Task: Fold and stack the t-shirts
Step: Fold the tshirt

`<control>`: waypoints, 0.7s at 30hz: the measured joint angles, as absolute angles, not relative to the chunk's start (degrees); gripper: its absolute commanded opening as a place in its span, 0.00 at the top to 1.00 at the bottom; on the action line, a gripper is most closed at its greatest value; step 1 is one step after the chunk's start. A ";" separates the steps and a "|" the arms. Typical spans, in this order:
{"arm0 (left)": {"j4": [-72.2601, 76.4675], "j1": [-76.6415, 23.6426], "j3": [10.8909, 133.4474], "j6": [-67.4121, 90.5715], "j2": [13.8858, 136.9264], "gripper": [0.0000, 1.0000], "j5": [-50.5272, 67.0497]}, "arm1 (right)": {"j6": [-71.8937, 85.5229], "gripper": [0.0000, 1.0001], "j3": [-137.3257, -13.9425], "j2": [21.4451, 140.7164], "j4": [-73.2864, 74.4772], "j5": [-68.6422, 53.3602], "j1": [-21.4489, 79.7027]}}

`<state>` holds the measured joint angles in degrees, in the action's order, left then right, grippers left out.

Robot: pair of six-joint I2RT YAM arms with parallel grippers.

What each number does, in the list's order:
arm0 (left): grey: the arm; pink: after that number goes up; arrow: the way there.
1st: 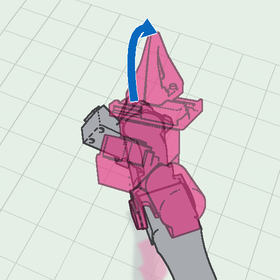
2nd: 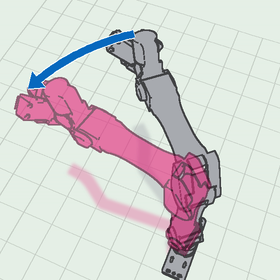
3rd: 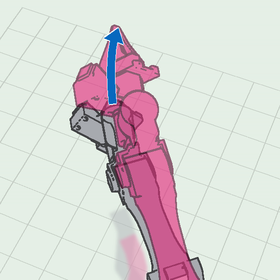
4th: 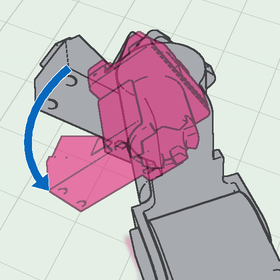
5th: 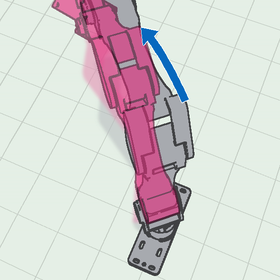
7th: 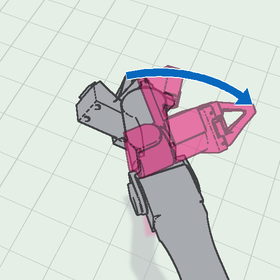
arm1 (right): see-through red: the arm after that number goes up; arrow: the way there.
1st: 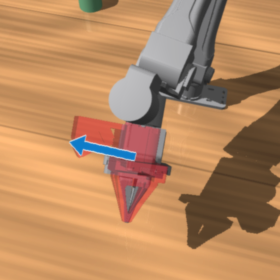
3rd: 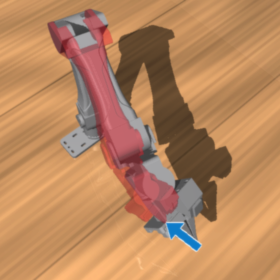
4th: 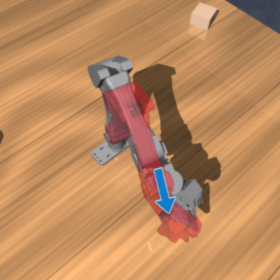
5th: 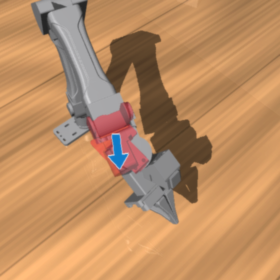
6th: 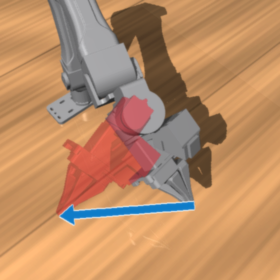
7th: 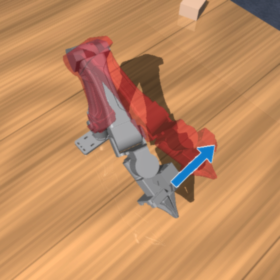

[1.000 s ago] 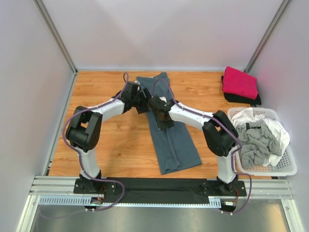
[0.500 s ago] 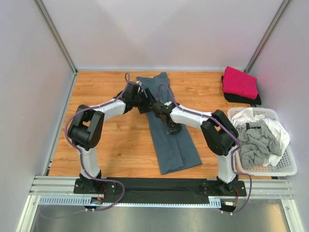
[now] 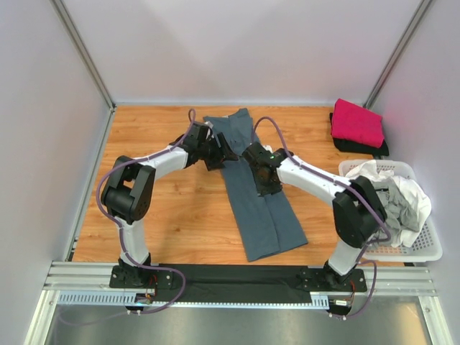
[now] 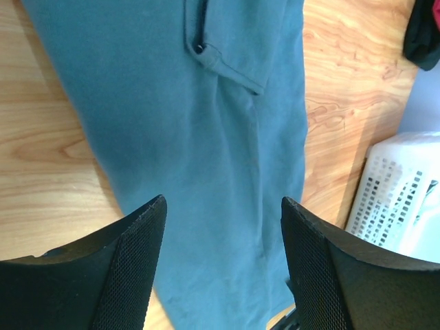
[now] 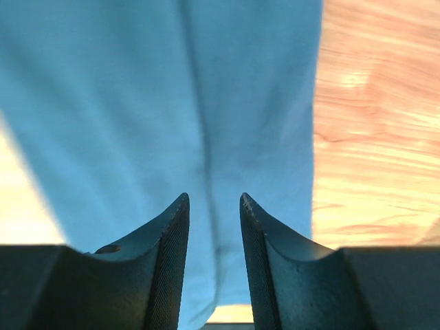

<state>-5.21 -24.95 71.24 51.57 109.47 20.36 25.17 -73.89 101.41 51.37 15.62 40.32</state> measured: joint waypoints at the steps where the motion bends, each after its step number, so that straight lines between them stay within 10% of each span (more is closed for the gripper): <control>1: -6.22 -25.17 71.77 51.20 109.43 0.26 20.14 | 25.04 0.62 -73.93 99.77 51.33 14.37 40.32; 21: -18.00 -36.23 76.99 53.52 112.38 0.29 9.08 | 25.63 0.64 -56.88 88.16 46.09 5.34 40.10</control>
